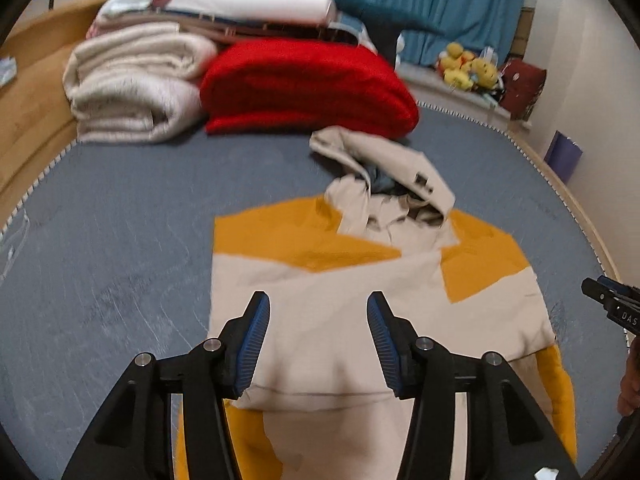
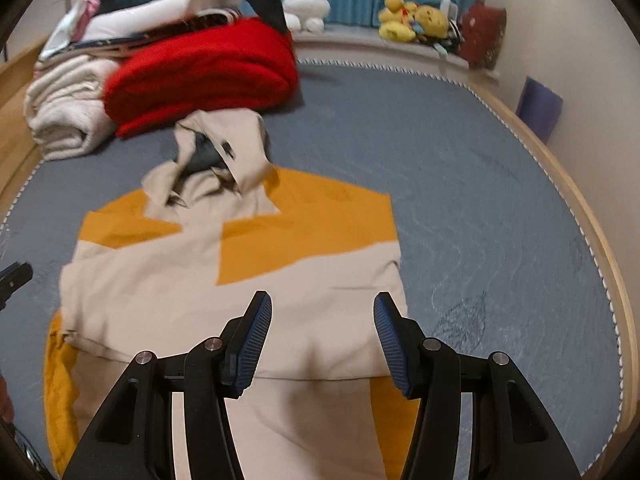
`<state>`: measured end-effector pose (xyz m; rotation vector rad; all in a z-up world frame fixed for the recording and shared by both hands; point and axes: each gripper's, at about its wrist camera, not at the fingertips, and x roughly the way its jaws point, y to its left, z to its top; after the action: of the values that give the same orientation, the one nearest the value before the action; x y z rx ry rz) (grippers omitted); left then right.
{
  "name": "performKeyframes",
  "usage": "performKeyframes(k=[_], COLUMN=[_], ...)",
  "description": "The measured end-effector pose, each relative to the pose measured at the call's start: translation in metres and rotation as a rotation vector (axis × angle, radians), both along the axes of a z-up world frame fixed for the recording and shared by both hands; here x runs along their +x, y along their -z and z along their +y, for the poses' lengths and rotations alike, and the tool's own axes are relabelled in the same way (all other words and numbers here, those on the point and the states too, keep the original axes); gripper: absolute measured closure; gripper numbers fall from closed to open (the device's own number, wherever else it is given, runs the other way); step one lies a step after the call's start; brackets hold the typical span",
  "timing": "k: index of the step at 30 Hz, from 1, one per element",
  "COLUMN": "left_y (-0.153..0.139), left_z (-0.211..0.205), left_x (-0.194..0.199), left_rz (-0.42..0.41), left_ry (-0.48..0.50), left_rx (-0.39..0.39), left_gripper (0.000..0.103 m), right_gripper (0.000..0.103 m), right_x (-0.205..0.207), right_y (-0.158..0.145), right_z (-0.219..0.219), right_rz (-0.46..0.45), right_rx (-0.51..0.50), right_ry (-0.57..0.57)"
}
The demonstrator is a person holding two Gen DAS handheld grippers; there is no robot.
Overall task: Fold large clothes
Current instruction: 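Raise both tools away from the narrowed jacket, then grasp the beige hood with the left gripper and lift it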
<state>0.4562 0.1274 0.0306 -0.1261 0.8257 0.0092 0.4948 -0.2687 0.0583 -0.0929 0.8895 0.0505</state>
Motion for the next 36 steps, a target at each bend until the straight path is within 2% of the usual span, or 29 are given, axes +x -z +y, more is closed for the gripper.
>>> performKeyframes(k=[6, 10, 13, 15, 17, 19, 21, 23, 24, 25, 27, 28, 36], left_y=[-0.03, -0.046, -0.046, -0.036, -0.023, -0.003, 0.015, 0.031, 0.038, 0.047, 0.055, 0.06, 0.112], left_z=[0.002, -0.002, -0.001, -0.002, -0.001, 0.0, 0.002, 0.005, 0.008, 0.011, 0.014, 0.017, 0.03], left_x=[0.016, 0.068, 0.115, 0.155, 0.19, 0.231, 0.264, 0.29, 0.303, 0.32, 0.339, 0.352, 0.425], left_rz=[-0.027, 0.022, 0.027, 0.04, 0.065, 0.101, 0.124, 0.15, 0.161, 0.165, 0.165, 0.168, 0.243], left_ry=[-0.041, -0.018, -0.027, -0.022, -0.008, 0.002, 0.006, 0.008, 0.006, 0.005, 0.002, -0.002, -0.044], left_rx=[-0.006, -0.007, -0.022, 0.002, 0.013, 0.037, 0.064, 0.049, 0.023, -0.001, -0.01, -0.017, -0.126], left_gripper=[0.056, 0.056, 0.057, 0.066, 0.084, 0.093, 0.094, 0.094, 0.093, 0.093, 0.093, 0.093, 0.071], right_gripper=[0.049, 0.049, 0.049, 0.049, 0.049, 0.049, 0.049, 0.049, 0.051, 0.058, 0.065, 0.066, 0.066], right_x=[-0.002, 0.001, 0.006, 0.01, 0.013, 0.016, 0.019, 0.023, 0.024, 0.027, 0.032, 0.033, 0.049], right_y=[-0.022, -0.027, -0.027, -0.027, -0.025, -0.023, -0.019, -0.013, -0.011, -0.007, -0.002, -0.001, 0.026], right_z=[-0.001, -0.01, -0.018, -0.022, -0.026, -0.029, -0.031, -0.034, -0.034, -0.036, -0.039, -0.04, -0.051], right_rz=[-0.049, -0.055, -0.043, -0.04, -0.032, -0.025, -0.022, -0.018, -0.013, -0.003, 0.009, 0.01, 0.06], right_rx=[0.004, 0.01, 0.036, 0.046, 0.054, 0.053, 0.051, 0.048, 0.043, 0.04, 0.048, 0.048, 0.022], right_ry=[-0.043, -0.025, -0.004, 0.008, 0.018, 0.025, 0.028, 0.032, 0.033, 0.033, 0.035, 0.037, 0.064])
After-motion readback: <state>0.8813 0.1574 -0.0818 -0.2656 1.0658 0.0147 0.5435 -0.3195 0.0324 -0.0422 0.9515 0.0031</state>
